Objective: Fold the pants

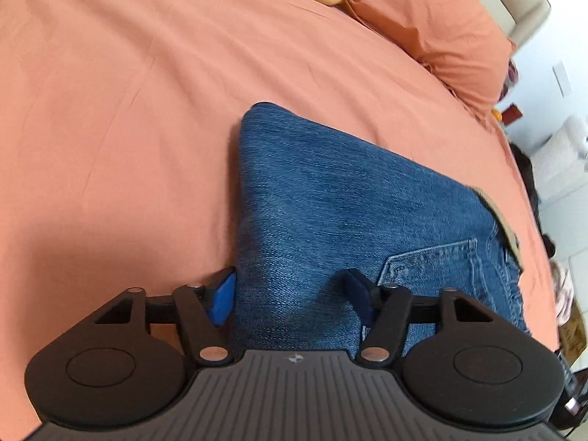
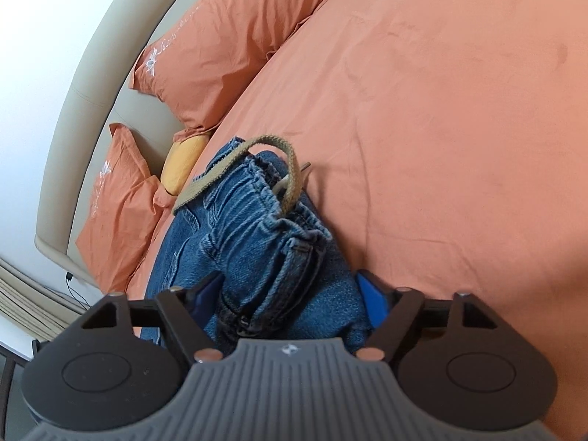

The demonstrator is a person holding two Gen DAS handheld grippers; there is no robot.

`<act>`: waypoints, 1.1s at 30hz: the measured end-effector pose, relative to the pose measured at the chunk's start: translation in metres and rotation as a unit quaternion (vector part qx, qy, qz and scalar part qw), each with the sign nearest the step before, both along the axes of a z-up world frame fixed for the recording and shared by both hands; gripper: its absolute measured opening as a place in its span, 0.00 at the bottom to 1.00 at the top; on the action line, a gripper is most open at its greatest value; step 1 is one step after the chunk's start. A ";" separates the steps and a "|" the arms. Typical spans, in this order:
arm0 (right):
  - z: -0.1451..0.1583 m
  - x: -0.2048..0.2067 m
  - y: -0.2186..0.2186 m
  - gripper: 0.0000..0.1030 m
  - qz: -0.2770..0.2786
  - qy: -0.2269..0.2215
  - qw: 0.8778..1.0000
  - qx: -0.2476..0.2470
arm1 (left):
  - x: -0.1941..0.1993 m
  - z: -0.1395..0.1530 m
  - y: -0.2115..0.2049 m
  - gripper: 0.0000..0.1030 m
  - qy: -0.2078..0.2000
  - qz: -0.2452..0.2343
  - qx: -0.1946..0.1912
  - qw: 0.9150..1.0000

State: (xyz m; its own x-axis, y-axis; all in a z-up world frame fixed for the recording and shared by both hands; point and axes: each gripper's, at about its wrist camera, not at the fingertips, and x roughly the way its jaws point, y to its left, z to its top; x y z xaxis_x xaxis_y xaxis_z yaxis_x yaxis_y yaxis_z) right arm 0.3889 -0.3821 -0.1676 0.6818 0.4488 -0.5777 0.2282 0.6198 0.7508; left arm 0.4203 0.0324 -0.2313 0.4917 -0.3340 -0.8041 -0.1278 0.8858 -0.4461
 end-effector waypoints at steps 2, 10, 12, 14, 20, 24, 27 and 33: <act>-0.002 0.000 -0.002 0.51 0.000 0.002 1.000 0.023 | 0.000 0.003 -0.004 0.50 -0.001 -0.006 0.009 1.000; 0.016 -0.007 0.004 0.37 0.012 -0.032 0.999 0.009 | -0.009 0.030 -0.026 0.08 -0.026 -0.023 0.079 0.996; 0.018 -0.009 0.002 0.36 0.010 -0.032 0.999 0.016 | -0.013 0.040 -0.031 0.07 -0.035 -0.024 0.091 0.995; 0.020 -0.015 0.001 0.34 0.009 -0.038 0.999 0.016 | -0.018 0.052 -0.033 0.07 -0.049 -0.024 0.099 0.994; 0.046 -0.028 0.008 0.28 0.016 -0.050 0.998 0.019 | -0.033 0.088 -0.038 0.06 -0.074 -0.036 0.102 0.991; 0.066 -0.041 0.025 0.27 0.036 -0.037 0.999 0.017 | -0.043 0.106 -0.030 0.06 -0.070 -0.043 0.114 0.990; 0.083 -0.053 0.044 0.27 0.050 -0.034 0.998 0.017 | -0.057 0.117 -0.013 0.06 -0.070 -0.048 0.116 0.990; 0.122 -0.065 0.111 0.26 0.115 -0.048 0.992 0.006 | -0.097 0.147 0.049 0.06 -0.079 -0.042 0.126 0.988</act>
